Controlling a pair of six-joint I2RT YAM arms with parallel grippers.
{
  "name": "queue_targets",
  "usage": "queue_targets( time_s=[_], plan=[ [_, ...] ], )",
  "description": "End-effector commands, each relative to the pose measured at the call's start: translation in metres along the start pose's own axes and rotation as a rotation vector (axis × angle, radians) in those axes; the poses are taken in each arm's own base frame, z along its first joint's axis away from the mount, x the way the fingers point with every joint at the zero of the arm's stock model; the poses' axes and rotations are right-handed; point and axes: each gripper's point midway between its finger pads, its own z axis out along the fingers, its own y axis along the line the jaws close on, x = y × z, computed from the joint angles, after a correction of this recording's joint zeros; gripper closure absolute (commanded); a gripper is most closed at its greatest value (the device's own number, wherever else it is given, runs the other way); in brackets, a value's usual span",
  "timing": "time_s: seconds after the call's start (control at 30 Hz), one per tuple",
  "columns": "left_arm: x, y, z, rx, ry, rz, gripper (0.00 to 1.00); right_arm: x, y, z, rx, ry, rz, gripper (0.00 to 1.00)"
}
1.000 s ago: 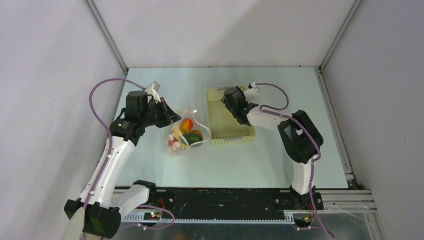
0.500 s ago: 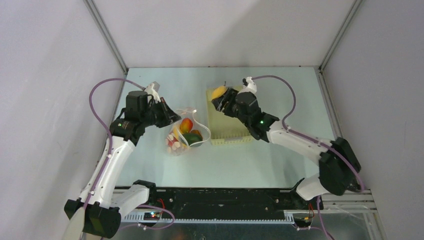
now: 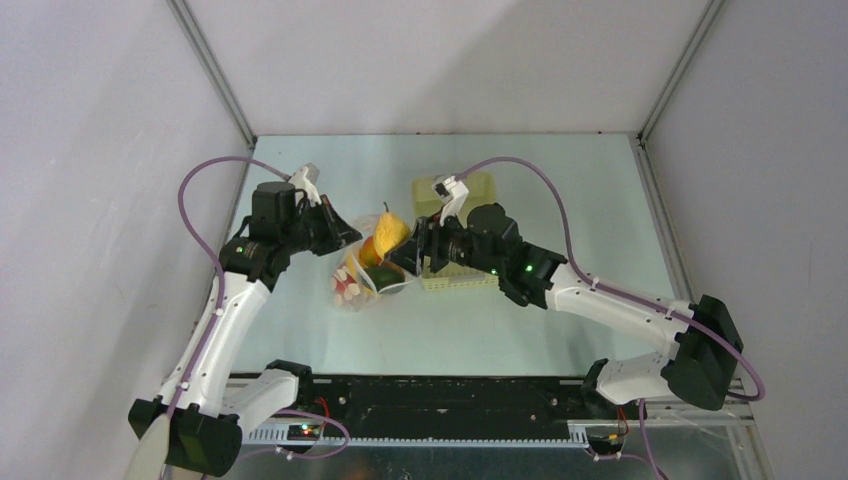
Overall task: Place the food in the zip-top bag and seal the zipper
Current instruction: Place the fake fruit in the zipper food storage bag.
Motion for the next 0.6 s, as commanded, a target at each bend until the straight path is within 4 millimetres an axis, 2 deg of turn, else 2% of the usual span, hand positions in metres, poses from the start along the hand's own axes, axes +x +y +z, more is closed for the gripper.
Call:
queue_targets(
  time_s=[0.0, 0.1, 0.4, 0.57],
  plan=[
    [-0.012, -0.004, -0.005, 0.01, -0.041, 0.022, 1.0, 0.014, 0.013, 0.008, -0.061, 0.076, -0.07, 0.51],
    [-0.012, -0.005, -0.005, 0.013, -0.037, 0.02, 1.0, 0.027, 0.009, 0.014, -0.04, 0.132, -0.065, 0.5],
    [-0.012, -0.006, -0.006, 0.021, -0.043, 0.027, 1.0, 0.026, -0.012, 0.033, 0.065, 0.134, -0.049, 0.47],
    [-0.012, -0.006, -0.006, 0.021, -0.038, 0.025, 1.0, 0.034, -0.024, 0.042, 0.13, 0.183, -0.028, 0.44]
  ],
)
